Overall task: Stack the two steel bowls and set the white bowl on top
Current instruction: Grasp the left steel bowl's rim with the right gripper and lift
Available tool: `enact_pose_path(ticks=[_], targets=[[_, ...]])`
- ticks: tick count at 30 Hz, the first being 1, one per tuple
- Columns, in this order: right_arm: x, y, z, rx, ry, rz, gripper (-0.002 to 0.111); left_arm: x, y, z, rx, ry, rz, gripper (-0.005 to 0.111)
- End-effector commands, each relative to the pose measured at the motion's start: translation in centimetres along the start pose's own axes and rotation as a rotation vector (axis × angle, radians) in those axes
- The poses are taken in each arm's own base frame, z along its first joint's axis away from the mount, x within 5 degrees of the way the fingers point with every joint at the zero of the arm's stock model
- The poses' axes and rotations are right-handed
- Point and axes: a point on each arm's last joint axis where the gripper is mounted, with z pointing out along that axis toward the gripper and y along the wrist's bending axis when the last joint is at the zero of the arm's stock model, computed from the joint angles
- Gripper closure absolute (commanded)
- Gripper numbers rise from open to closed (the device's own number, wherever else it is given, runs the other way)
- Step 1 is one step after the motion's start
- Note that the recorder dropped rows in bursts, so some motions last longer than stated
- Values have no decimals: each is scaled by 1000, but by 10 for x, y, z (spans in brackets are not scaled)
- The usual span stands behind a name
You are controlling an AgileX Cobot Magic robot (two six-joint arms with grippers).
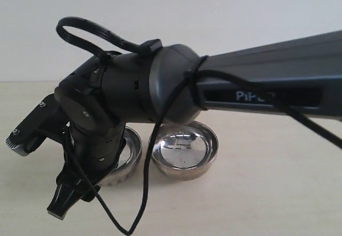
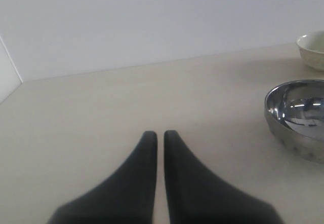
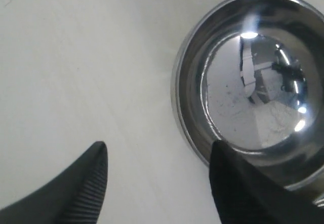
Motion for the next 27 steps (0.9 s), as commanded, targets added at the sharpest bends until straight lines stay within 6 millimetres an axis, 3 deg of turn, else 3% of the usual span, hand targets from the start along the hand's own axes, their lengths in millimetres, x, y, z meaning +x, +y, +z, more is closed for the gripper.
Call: enact_pose_path(ticks=[1, 14, 21, 24, 27], targets=[[-3, 0, 6, 4, 2, -39, 55, 0, 0, 0, -2, -8, -17, 103], [-1, -1, 33, 51, 4, -117, 55, 0, 0, 0, -2, -8, -17, 103], [-4, -3, 36, 84, -27, -144, 56, 0, 0, 0, -2, -8, -17, 103], [-3, -10, 36, 93, -32, -103, 56, 0, 0, 0, -2, -8, -17, 103], [4, -30, 38, 103, -17, -13, 56, 0, 0, 0, -2, -8, -17, 103]])
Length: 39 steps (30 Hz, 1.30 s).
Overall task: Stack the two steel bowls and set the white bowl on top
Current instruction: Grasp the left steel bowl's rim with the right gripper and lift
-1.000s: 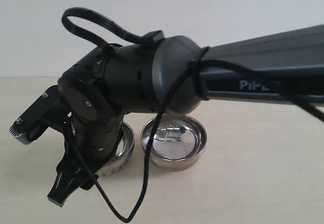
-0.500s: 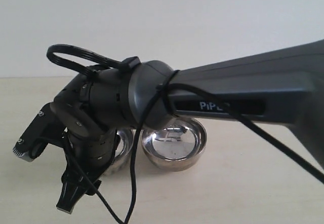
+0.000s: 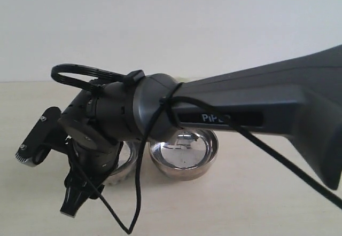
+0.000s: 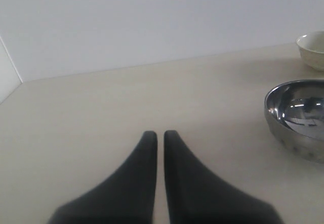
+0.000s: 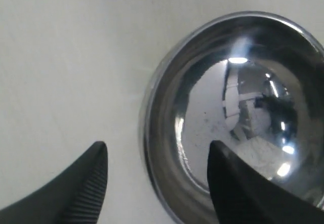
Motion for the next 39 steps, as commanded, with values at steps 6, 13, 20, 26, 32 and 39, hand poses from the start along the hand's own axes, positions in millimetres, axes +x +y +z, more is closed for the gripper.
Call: enact_pose_path(ticks=[6, 13, 20, 26, 32, 39], targets=[[7, -23, 2, 18, 2, 86, 56, 0, 0, 0, -2, -8, -17, 103], [14, -15, 24, -9, 46, 87, 56, 0, 0, 0, -2, -8, -17, 103], [14, -15, 24, -9, 51, 78, 99, 0, 0, 0, -2, -8, -17, 103], [21, -14, 24, -22, 124, -13, 108, 0, 0, 0, -2, -8, -17, 103], [23, -15, 22, -27, 158, -54, 108, 0, 0, 0, -2, -8, -17, 103], [1, -17, -1, 6, 136, -105, 108, 0, 0, 0, -2, -8, -17, 103]])
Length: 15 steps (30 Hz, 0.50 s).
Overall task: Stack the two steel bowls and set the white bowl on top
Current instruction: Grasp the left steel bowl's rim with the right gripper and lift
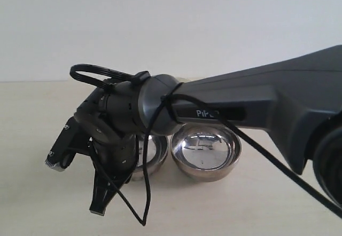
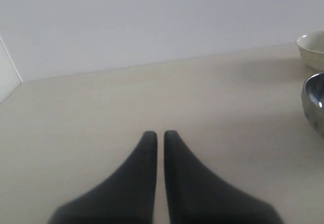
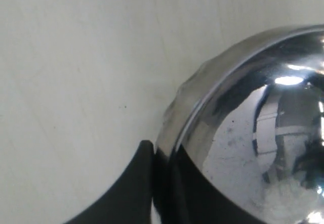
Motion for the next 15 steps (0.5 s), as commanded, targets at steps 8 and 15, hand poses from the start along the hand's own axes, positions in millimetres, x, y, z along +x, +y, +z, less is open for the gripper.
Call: enact_pose_path(ticks=[8, 15], targets=[[-23, -14, -73, 91, -22, -12, 108, 0, 0, 0, -2, -8, -17, 103], [-16, -27, -108, 119, -55, 88, 108, 0, 0, 0, -2, -8, -17, 103]])
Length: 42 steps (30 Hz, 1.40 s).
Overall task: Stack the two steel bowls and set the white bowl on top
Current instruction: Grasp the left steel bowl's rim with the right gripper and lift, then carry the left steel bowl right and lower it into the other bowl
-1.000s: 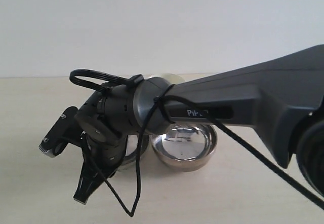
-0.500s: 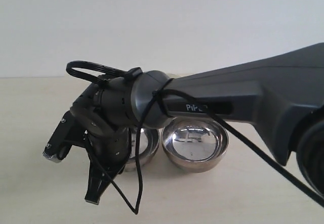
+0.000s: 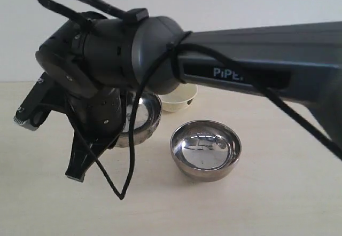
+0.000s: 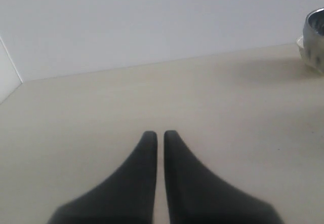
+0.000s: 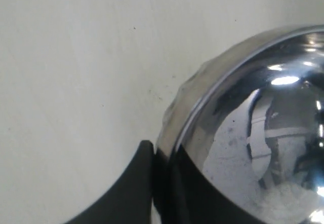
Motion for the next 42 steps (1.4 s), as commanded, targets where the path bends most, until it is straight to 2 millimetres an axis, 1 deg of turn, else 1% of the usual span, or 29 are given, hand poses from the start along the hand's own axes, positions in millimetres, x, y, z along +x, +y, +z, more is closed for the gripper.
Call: enact_pose_path(ticks=[1, 9, 13, 17, 21, 25, 30, 34, 42], targets=[[6, -19, -26, 38, -12, 70, 108, 0, 0, 0, -2, -8, -17, 103], [24, -36, -57, 67, 54, 115, 108, 0, 0, 0, -2, -8, -17, 103], [31, -45, -65, 71, 68, 149, 108, 0, 0, 0, -2, -8, -17, 103], [33, -49, -66, 75, 68, 158, 108, 0, 0, 0, -2, -8, -17, 103], [41, -54, -60, 70, 97, 176, 108, 0, 0, 0, -2, -8, -17, 103], [55, -53, -46, 55, 136, 176, 108, 0, 0, 0, -2, -8, -17, 103], [71, -54, -38, 52, 149, 191, 108, 0, 0, 0, -2, -8, -17, 103], [84, -59, -29, 44, 191, 212, 108, 0, 0, 0, -2, -8, -17, 103], [88, -53, -17, 34, 175, 198, 108, 0, 0, 0, -2, -8, -17, 103]])
